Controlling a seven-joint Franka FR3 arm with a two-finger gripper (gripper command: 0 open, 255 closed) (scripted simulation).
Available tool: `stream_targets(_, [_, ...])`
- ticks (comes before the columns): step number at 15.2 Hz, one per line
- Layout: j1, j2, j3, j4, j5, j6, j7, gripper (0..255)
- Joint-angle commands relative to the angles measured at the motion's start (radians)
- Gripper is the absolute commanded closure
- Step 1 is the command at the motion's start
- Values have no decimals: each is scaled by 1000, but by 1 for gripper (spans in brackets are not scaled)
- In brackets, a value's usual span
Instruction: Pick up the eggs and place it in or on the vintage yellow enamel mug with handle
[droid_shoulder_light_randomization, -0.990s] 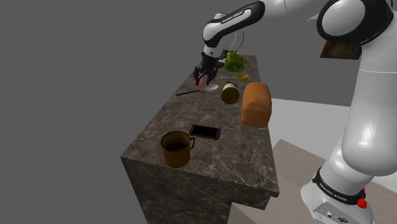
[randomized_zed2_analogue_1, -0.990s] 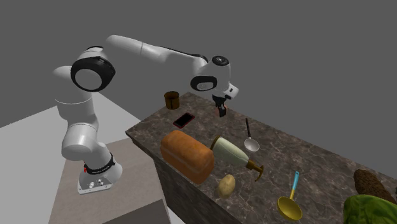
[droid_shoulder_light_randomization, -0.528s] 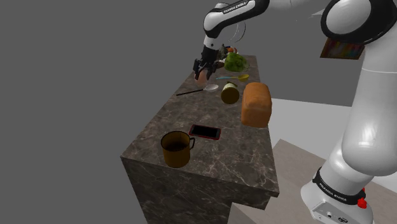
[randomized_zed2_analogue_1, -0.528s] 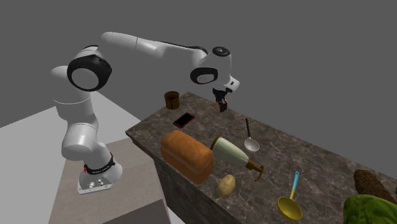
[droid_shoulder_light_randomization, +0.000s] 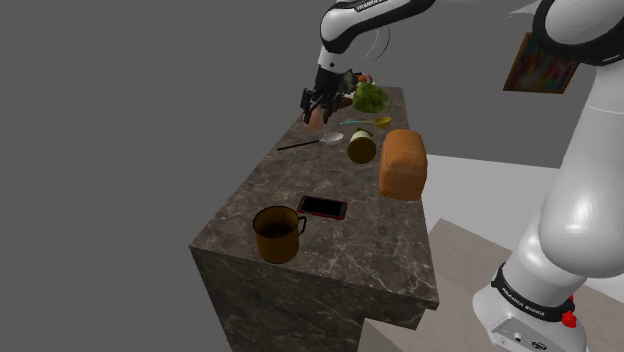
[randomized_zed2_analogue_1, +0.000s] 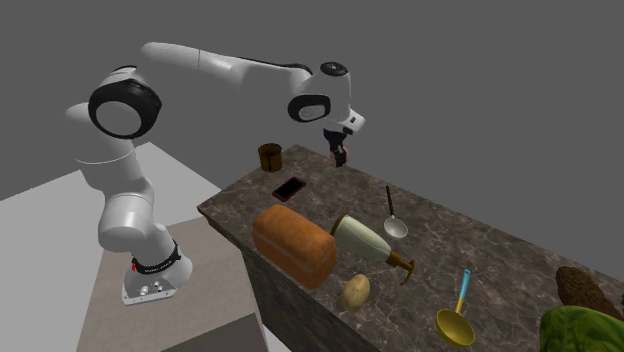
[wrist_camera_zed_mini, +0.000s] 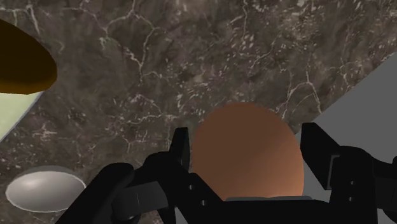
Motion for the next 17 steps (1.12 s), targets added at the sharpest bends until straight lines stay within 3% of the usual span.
stream_targets(1, [23,-44,15,-53,-10,18,39,255])
stream_targets(9, [110,-202,94,-252,-42,95,206,255])
stream_targets(17, [189,-308,199,-374,-62,144,395,255])
